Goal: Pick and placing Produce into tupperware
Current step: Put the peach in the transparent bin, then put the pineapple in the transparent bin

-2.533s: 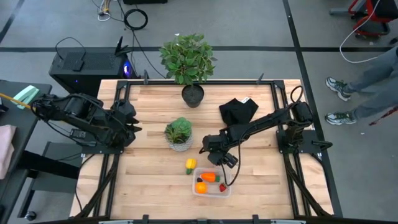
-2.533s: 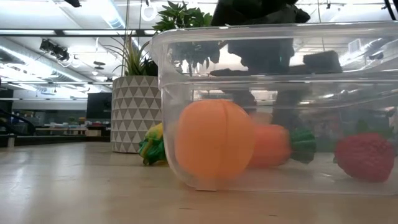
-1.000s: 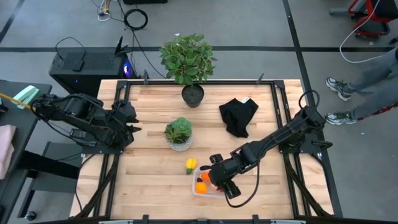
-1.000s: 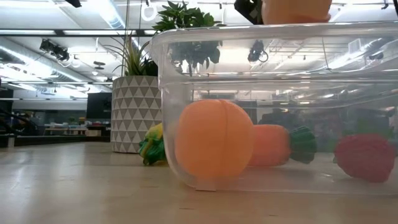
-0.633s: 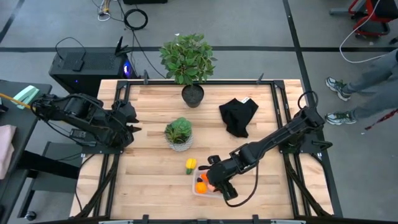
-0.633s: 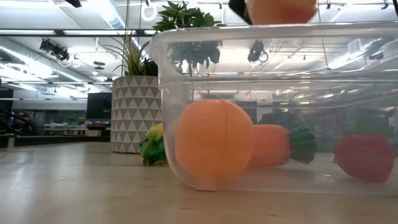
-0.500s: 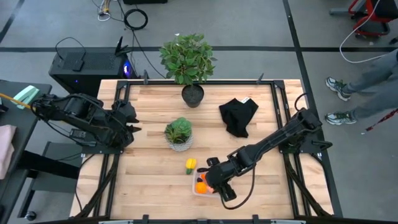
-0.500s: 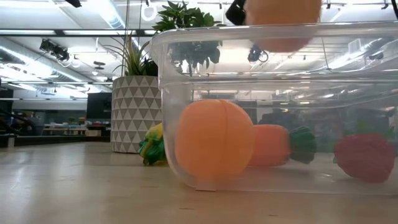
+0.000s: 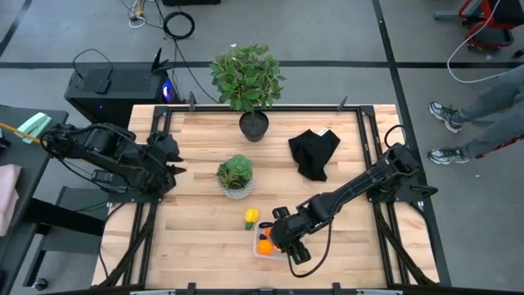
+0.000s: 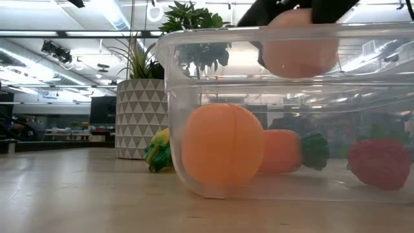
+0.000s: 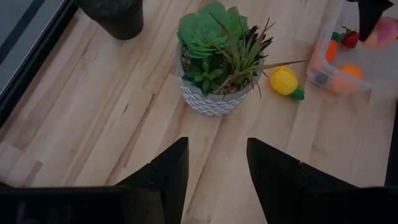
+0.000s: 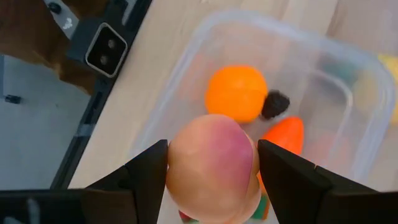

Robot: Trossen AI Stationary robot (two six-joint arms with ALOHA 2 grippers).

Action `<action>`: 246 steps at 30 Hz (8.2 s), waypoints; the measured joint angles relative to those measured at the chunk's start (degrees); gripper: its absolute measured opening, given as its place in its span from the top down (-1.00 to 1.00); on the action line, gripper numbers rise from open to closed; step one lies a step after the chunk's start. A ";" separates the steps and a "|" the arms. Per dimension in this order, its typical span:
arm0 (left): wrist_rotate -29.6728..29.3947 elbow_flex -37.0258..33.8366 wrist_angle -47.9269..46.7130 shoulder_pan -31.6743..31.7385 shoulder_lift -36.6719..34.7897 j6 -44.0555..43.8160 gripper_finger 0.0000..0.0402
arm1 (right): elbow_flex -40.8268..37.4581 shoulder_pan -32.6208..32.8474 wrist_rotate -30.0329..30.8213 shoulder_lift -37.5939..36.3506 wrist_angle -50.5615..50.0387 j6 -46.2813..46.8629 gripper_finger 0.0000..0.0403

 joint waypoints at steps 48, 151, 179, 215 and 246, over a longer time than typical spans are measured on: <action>9.22 0.02 28.12 0.13 3.17 50.53 0.16 | 4.66 7.11 8.16 -2.04 -35.05 54.51 -0.29; 24.44 28.06 13.06 4.72 71.21 77.01 -0.93 | 4.41 19.78 21.90 -1.93 -16.32 66.50 -0.35; 25.52 28.06 13.58 5.91 71.23 71.89 -0.93 | 4.41 19.78 22.36 -1.93 -16.14 66.43 -0.35; 24.45 28.13 12.54 4.46 74.97 66.26 -0.75 | 4.41 19.39 23.37 -1.97 -15.16 65.82 -0.35; 24.50 28.11 12.72 4.46 74.88 61.19 -0.56 | 4.41 18.91 24.24 -1.97 -15.18 65.82 -0.35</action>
